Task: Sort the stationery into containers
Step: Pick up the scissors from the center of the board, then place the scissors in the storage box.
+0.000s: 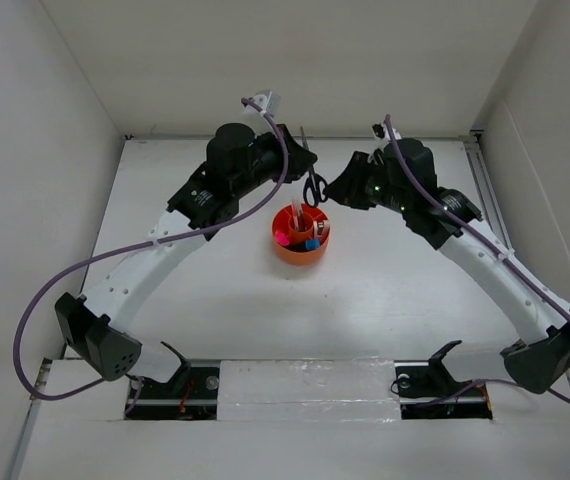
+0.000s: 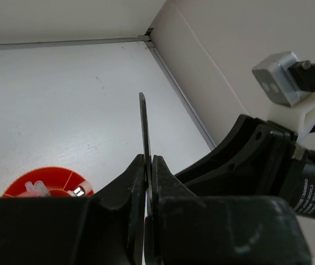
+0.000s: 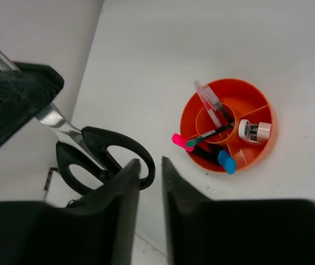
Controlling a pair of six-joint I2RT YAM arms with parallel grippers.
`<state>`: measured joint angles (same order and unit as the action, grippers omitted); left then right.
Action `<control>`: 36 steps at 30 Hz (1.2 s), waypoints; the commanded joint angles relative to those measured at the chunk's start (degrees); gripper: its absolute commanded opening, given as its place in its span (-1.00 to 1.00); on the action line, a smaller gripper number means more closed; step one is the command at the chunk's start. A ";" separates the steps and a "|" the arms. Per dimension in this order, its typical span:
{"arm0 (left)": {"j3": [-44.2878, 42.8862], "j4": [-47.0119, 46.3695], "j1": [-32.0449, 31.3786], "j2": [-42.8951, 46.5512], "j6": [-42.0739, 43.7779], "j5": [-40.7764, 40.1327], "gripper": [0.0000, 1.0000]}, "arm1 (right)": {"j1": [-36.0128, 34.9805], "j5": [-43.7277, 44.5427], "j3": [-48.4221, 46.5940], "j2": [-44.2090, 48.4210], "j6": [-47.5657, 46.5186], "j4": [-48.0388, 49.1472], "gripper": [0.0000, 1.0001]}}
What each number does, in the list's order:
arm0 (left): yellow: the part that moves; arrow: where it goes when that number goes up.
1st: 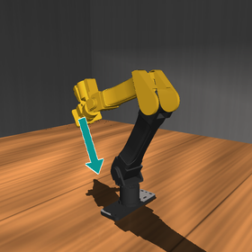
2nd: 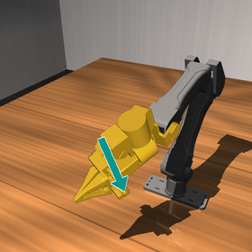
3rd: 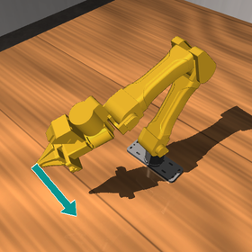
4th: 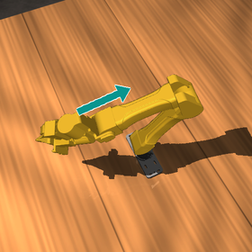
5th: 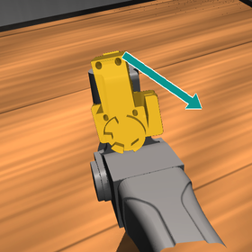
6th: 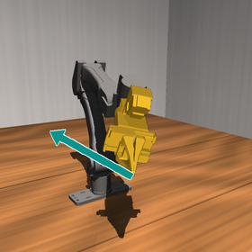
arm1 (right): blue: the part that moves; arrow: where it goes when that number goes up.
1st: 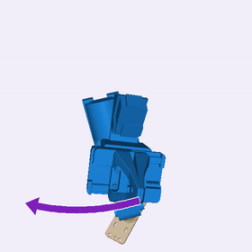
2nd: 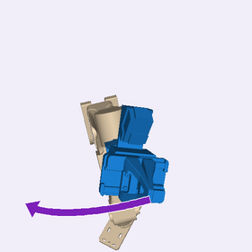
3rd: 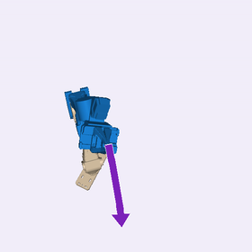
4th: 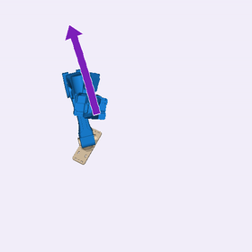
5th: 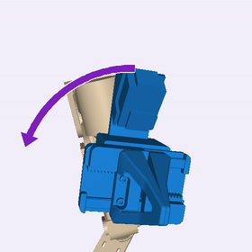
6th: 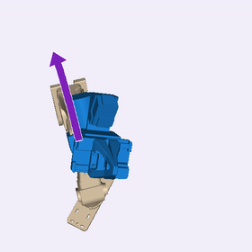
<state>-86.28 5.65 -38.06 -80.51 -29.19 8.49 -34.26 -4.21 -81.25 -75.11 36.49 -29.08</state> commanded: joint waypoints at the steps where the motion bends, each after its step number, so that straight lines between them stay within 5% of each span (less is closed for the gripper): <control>1: -1.96 -3.45 0.27 0.79 3.96 1.79 -1.00 | 2.88 -4.76 -0.40 2.16 -2.30 8.07 -0.31; 4: -1.35 -4.77 0.27 0.79 5.81 1.18 -1.00 | 5.77 -6.68 0.83 2.16 -3.53 8.07 0.09; 9: -0.82 -6.00 0.27 -0.96 9.31 0.12 -1.00 | 10.08 -8.62 2.06 3.30 -4.76 8.87 0.34; 13: -2.48 -7.57 2.28 -3.42 13.28 3.18 -1.00 | 13.86 -9.15 4.61 5.85 -5.90 7.02 0.37; 16: -3.54 -11.87 8.76 -6.57 11.80 16.51 -1.00 | 15.62 -10.38 7.94 8.39 -6.60 6.24 0.37; 22: -12.15 -10.92 11.52 -13.79 14.78 20.76 -1.00 | 16.68 -10.99 12.25 12.18 -8.19 3.86 0.37; 27: -14.44 -19.15 17.31 -20.29 12.94 30.60 -1.00 | 17.30 -12.05 13.58 15.07 -9.24 1.22 0.37; 30: -13.12 -29.26 19.61 -24.33 8.98 43.17 -1.00 | 17.83 -12.05 13.58 16.57 -9.77 -0.97 0.37; 36: -14.62 -27.89 20.13 -27.77 16.17 45.21 -1.00 | 19.06 -11.44 12.27 17.81 -12.31 -7.21 0.37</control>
<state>-98.41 -16.75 -17.37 -109.34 -16.80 47.53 -16.01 -15.25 -67.48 -58.65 26.59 -33.21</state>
